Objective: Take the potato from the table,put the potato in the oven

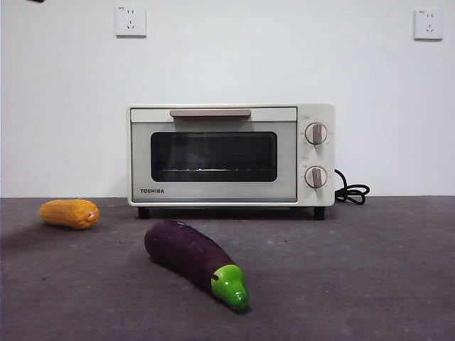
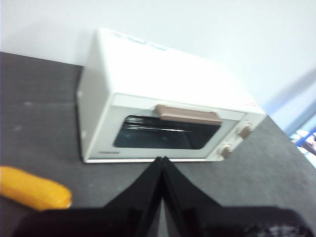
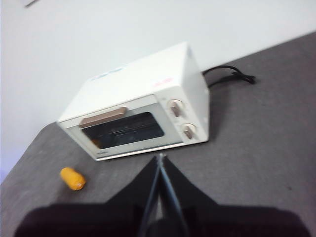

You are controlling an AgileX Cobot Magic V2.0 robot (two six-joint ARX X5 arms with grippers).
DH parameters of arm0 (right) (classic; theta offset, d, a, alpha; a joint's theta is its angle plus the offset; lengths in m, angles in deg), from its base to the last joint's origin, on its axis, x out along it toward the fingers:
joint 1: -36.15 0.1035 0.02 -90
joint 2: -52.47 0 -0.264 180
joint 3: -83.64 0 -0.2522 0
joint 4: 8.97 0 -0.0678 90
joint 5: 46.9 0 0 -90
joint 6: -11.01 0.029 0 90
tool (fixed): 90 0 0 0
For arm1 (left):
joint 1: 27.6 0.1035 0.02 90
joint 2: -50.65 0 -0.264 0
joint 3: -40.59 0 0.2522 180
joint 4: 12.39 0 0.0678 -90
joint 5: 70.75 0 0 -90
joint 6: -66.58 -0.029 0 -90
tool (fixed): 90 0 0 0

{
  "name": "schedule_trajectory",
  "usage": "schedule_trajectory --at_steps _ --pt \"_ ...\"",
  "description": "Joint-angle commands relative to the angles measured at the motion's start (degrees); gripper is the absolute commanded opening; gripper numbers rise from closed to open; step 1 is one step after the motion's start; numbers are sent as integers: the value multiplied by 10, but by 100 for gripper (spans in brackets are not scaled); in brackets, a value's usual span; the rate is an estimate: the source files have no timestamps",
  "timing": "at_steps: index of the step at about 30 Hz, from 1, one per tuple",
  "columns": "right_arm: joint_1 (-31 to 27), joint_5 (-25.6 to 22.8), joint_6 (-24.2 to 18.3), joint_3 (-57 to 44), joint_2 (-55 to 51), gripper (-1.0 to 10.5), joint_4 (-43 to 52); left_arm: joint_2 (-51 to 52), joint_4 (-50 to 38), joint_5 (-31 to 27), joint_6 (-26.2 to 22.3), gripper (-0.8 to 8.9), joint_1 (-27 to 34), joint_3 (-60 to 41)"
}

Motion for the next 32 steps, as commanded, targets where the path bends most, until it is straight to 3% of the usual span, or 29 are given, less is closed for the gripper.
schedule_trajectory --at_steps 1,9,16,32 --pt "0 29 -29 24 30 -3 1 -44 24 17 -5 -6 -12 50" --pt "0 134 -42 66 118 -2 -2 -159 111 25 -44 -6 -58 179" --pt "0 199 -42 100 195 -2 -24 -235 124 25 -50 -6 -84 248" --pt "0 229 -59 170 301 -1 -78 -456 199 26 -67 -6 -114 474"
